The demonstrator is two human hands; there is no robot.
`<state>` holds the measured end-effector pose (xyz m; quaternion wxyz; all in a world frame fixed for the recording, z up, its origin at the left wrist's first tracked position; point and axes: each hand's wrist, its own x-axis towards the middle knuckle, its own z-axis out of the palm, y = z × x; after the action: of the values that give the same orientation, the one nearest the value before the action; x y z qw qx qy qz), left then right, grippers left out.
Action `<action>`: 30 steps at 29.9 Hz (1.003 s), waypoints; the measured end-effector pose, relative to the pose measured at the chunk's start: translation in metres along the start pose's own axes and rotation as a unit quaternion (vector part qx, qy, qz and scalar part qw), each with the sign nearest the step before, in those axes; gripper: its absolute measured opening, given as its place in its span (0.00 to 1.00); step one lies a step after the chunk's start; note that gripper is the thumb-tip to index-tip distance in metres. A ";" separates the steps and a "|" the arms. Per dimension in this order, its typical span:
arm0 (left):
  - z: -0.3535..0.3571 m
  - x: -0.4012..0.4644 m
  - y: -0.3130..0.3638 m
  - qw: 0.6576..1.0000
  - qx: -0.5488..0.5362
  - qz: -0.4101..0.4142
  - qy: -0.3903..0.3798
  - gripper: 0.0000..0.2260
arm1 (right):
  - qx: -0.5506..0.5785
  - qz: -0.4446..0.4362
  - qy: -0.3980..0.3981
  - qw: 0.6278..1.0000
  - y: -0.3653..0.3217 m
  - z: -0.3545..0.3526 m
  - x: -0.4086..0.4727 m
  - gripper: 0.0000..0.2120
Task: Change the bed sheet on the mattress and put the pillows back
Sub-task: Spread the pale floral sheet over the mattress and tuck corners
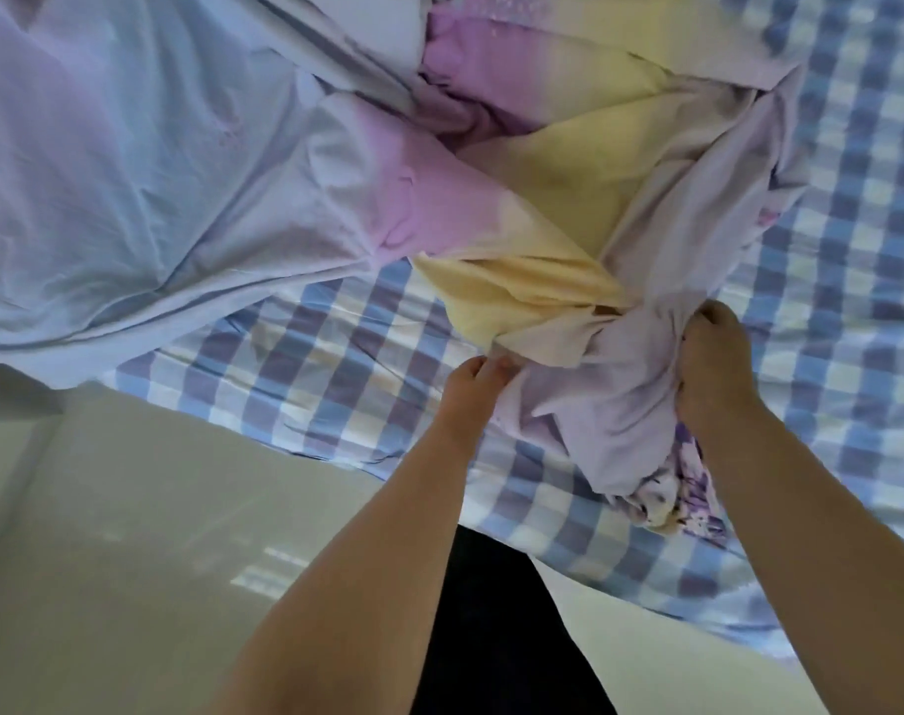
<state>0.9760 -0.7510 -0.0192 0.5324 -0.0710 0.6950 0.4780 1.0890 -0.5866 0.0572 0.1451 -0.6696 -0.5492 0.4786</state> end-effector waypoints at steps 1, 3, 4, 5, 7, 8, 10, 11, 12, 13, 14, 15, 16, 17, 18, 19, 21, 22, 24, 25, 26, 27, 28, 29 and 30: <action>0.007 -0.012 -0.007 1.000 -0.019 0.015 0.000 0.07 | -0.027 -0.053 -0.009 0.998 0.005 -0.013 0.005 0.08; 0.018 -0.034 -0.032 0.998 -0.057 0.037 0.013 0.08 | -0.071 -0.078 -0.056 0.993 0.022 -0.028 0.012 0.10; 0.021 -0.044 -0.048 0.995 -0.084 0.039 0.027 0.07 | -0.098 -0.063 -0.074 0.990 0.034 -0.033 0.011 0.15; 0.025 -0.058 -0.063 0.990 -0.130 0.034 0.038 0.06 | -0.133 -0.035 -0.076 0.988 0.052 -0.039 0.009 0.21; 0.033 -0.083 -0.090 0.972 -0.232 0.022 0.043 0.07 | -0.155 0.038 -0.063 0.985 0.089 -0.049 0.000 0.32; 0.039 -0.096 -0.100 0.962 -0.268 0.010 0.044 0.08 | -0.151 0.081 -0.057 0.984 0.109 -0.054 -0.006 0.37; 0.050 -0.116 -0.119 0.947 -0.304 -0.060 0.082 0.13 | -0.177 0.138 -0.101 0.969 0.141 -0.063 -0.015 0.37; 0.055 -0.125 -0.126 0.938 -0.319 -0.097 0.096 0.17 | -0.195 0.144 -0.135 0.961 0.150 -0.065 -0.020 0.31; 0.060 -0.133 -0.134 0.932 -0.327 -0.120 0.101 0.22 | -0.200 0.138 -0.151 0.958 0.158 -0.066 -0.022 0.25; 0.066 -0.139 -0.143 0.935 -0.316 -0.123 0.102 0.27 | -0.185 0.134 -0.162 0.960 0.164 -0.066 -0.023 0.23; 0.072 -0.145 -0.150 0.944 -0.291 -0.118 0.099 0.29 | -0.164 0.135 -0.181 0.960 0.169 -0.064 -0.023 0.23; 0.080 -0.151 -0.154 0.953 -0.260 -0.109 0.112 0.28 | -0.160 0.136 -0.194 0.958 0.171 -0.064 -0.022 0.22; 0.088 -0.154 -0.158 0.956 -0.240 -0.099 0.136 0.24 | -0.168 0.126 -0.208 0.955 0.171 -0.066 -0.021 0.20; 0.097 -0.158 -0.160 0.953 -0.236 -0.089 0.168 0.21 | -0.182 0.107 -0.212 0.954 0.169 -0.071 -0.019 0.16; 0.106 -0.163 -0.160 0.947 -0.245 -0.076 0.192 0.19 | -0.181 0.084 -0.215 0.956 0.166 -0.079 -0.014 0.13; 0.116 -0.170 -0.158 0.942 -0.256 -0.058 0.209 0.18 | -0.172 0.055 -0.218 0.959 0.160 -0.090 -0.010 0.11; 0.137 -0.186 -0.152 0.937 -0.265 -0.009 0.228 0.13 | -0.156 -0.031 -0.232 0.960 0.151 -0.117 -0.003 0.11; 0.149 -0.196 -0.151 0.936 -0.269 0.020 0.227 0.09 | -0.160 -0.083 -0.242 0.953 0.144 -0.132 -0.001 0.12; 0.177 -0.220 -0.151 0.931 -0.276 0.072 0.227 0.05 | -0.181 -0.188 -0.269 0.927 0.132 -0.165 0.001 0.11; 0.194 -0.231 -0.155 0.929 -0.272 0.083 0.237 0.04 | -0.198 -0.253 -0.266 0.909 0.125 -0.184 0.001 0.10; 0.211 -0.240 -0.159 0.928 -0.265 0.080 0.249 0.05 | -0.220 -0.331 -0.243 0.885 0.121 -0.203 0.004 0.08; 0.229 -0.246 -0.167 0.926 -0.257 0.057 0.270 0.06 | -0.238 -0.411 -0.209 0.855 0.119 -0.223 0.006 0.08; 0.247 -0.250 -0.176 0.920 -0.256 0.016 0.296 0.07 | -0.254 -0.489 -0.178 0.815 0.122 -0.242 0.011 0.11; 0.264 -0.254 -0.188 0.910 -0.258 -0.038 0.323 0.07 | -0.286 -0.553 -0.163 0.765 0.129 -0.258 0.018 0.14; 0.279 -0.256 -0.202 0.899 -0.262 -0.093 0.338 0.08 | -0.346 -0.599 -0.159 0.704 0.141 -0.273 0.025 0.15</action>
<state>1.3941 -0.7568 0.0753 0.2695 -0.4295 0.6728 0.5387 1.3897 -0.5243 0.0798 0.0698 -0.1166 -0.9767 0.1664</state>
